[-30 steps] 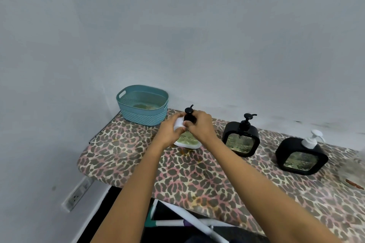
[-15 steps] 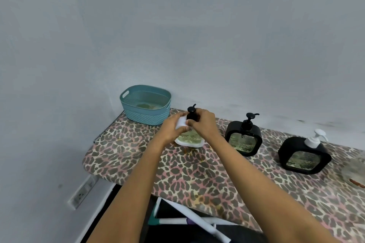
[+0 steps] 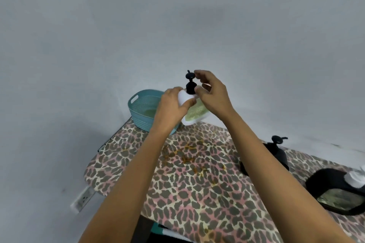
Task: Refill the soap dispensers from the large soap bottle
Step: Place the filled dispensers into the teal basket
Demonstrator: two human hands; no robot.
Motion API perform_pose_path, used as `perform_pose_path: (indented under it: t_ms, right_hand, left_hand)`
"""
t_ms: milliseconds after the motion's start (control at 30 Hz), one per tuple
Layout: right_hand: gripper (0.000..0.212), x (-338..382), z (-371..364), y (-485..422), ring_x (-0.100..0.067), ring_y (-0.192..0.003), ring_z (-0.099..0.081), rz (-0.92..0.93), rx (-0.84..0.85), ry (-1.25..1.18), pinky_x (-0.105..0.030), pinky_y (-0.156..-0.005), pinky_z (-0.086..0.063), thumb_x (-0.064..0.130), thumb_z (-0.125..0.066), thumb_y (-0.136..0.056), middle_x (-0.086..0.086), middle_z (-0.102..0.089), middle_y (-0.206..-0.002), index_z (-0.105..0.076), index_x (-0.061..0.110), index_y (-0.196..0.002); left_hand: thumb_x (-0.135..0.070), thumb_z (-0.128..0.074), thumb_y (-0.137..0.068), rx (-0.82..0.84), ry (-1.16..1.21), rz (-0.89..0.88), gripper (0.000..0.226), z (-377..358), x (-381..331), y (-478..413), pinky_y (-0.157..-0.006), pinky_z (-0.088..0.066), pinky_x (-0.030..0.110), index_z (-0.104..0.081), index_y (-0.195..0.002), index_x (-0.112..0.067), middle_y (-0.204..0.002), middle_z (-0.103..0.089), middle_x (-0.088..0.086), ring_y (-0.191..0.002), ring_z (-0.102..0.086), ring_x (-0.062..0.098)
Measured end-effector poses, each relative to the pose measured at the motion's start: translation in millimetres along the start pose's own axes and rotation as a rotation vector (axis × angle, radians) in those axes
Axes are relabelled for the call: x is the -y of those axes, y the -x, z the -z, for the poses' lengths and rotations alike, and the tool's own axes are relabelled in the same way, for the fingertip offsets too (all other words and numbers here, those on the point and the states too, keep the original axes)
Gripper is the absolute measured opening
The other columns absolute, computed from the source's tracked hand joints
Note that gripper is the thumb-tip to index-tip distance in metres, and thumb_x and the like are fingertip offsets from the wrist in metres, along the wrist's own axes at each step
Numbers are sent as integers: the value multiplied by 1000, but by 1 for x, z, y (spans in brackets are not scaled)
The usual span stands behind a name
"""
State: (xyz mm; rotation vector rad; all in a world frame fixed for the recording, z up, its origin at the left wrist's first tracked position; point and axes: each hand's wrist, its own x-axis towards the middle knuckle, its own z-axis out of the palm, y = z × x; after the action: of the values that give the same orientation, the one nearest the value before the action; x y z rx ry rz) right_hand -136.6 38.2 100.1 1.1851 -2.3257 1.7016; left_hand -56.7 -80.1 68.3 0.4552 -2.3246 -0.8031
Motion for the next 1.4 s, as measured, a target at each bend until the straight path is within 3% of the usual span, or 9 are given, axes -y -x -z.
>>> perform_pose_path:
  t_ms: [100, 200, 367, 633, 767, 967, 1067, 1267, 1400]
  right_hand:
    - [54, -2, -13, -18, -16, -126, -46, 0, -35, 22, -27, -105, -38, -3, -47, -85, -2, -53, -134, -45, 17, -136]
    - [51, -3, -27, -33, -20, -126, -47, -102, -43, 29, -33, -105, -40, 4, -51, -89, -5, -49, -137, -42, 16, -138]
    - [58, 1, -60, -59, -26, -120, -53, -229, 176, 56, -40, -101, -47, 5, -59, -83, -10, -51, -135, -42, 14, -138]
    - [59, 0, -104, -94, -27, -117, -57, -403, 371, 74, -25, -93, -45, -6, -52, -82, -12, -55, -131, -42, 8, -138]
    - [57, -9, -121, -107, -25, -115, -58, -469, 411, 90, -32, -97, -47, -4, -53, -82, -9, -58, -129, -45, 11, -136]
    - [51, -23, -138, -111, -21, -112, -59, -527, 446, 92, -21, -88, -44, -4, -52, -84, -5, -61, -123, -49, 11, -132]
    - [52, -30, -147, -109, -22, -112, -59, -551, 464, 88, -23, -92, -45, -8, -51, -82, -8, -60, -124, -48, 7, -132]
    - [53, -36, -158, -103, -24, -115, -58, -546, 448, 71, -32, -101, -46, -8, -52, -82, -12, -58, -128, -48, 4, -133]
    - [56, -33, -157, -97, -23, -122, -53, -540, 461, 87, -23, -99, -42, -7, -53, -84, -9, -55, -133, -42, 6, -138]
  left_hand:
    - [-42, -66, -81, -80, -32, 82, 49, 17, 2, -20, -75, -38, 27, -57, -116, -10, -111, -60, 12, -99, -56, 25]
    - [-38, -69, -79, -142, -11, 181, 46, 32, 6, -32, -74, -36, 25, -59, -111, -7, -108, -61, 13, -98, -56, 26]
    - [-35, -71, -76, -123, 35, 334, 52, 50, 20, -47, -77, -37, 25, -54, -120, -12, -114, -53, 8, -102, -52, 21]
    - [-29, -77, -73, -103, 66, 526, 56, 53, 59, -61, -78, -37, 21, -52, -118, -9, -112, -51, 9, -99, -53, 22]
    - [-36, -75, -75, -94, 25, 572, 60, 45, 76, -66, -77, -36, 19, -50, -121, -8, -113, -51, 9, -99, -54, 22]
    - [-38, -69, -81, -87, -34, 614, 59, 25, 99, -64, -87, -47, 30, -48, -126, -8, -121, -53, 11, -106, -56, 25]
    - [-31, -70, -81, -90, -44, 627, 57, 16, 109, -57, -90, -48, 33, -47, -127, -6, -124, -52, 12, -109, -55, 26]
    - [-28, -70, -83, -14, -160, 633, 52, 11, 115, -57, -83, -52, 35, -47, -121, -2, -120, -52, 16, -103, -58, 29]
    - [-48, -84, -57, 58, -628, 540, 57, 17, 113, -60, -71, -50, 34, -64, -89, -4, -85, -67, 10, -86, -60, 26]
